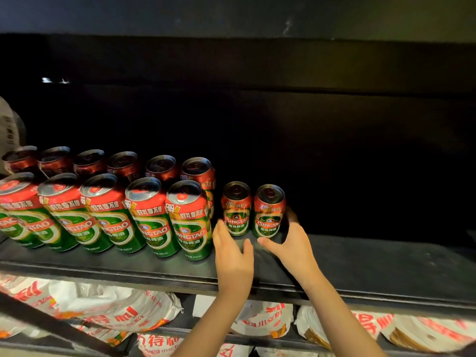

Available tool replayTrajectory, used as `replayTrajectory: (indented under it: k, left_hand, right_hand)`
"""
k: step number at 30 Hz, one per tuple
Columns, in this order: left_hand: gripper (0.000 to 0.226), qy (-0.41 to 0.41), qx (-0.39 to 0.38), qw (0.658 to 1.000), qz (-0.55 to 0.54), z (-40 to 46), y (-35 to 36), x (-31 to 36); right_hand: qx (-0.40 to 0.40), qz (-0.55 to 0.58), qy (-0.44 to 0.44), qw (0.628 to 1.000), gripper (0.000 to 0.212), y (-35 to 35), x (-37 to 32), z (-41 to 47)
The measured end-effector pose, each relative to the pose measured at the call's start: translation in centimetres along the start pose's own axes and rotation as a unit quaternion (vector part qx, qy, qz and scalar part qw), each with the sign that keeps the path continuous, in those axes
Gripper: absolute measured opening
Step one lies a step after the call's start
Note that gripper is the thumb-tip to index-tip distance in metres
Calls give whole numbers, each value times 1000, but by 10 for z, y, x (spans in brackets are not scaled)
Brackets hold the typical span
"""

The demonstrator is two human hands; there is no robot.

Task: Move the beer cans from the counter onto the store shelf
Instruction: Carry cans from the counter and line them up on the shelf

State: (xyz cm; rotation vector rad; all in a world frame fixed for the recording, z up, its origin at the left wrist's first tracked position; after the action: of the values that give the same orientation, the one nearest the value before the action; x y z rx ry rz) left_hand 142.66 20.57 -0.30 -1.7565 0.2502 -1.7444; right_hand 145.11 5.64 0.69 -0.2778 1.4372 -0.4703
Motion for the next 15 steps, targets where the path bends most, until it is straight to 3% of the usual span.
replayTrajectory:
  k: [3, 6, 10, 15]
  left_hand:
    - [73, -13, -47, 999, 11, -4, -7, 0]
    - [66, 4, -114, 992, 46, -13, -13, -2]
    - [44, 91, -214, 965, 119, -34, -23, 0]
    - [34, 216, -326, 913, 118, -85, -32, 5]
  right_hand:
    - [37, -20, 16, 999, 75, -12, 0, -21]
    - [78, -59, 25, 995, 56, -26, -2, -55]
    - [121, -84, 52, 988, 37, -42, -5, -118]
    - [178, -119, 112, 970, 30, -51, -6, -226]
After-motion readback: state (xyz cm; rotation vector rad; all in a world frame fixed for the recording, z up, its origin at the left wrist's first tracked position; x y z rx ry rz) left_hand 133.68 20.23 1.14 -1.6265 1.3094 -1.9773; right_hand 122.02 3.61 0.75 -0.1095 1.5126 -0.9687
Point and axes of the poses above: each hand's wrist, its own z-axis towards the middle knuckle, its own y-axis out of the palm, x = y × z, the point moved 6 cm from there along z, towards the middle knuckle, and after that the axes turned 6 degrees about z, right-handed, at the moved point
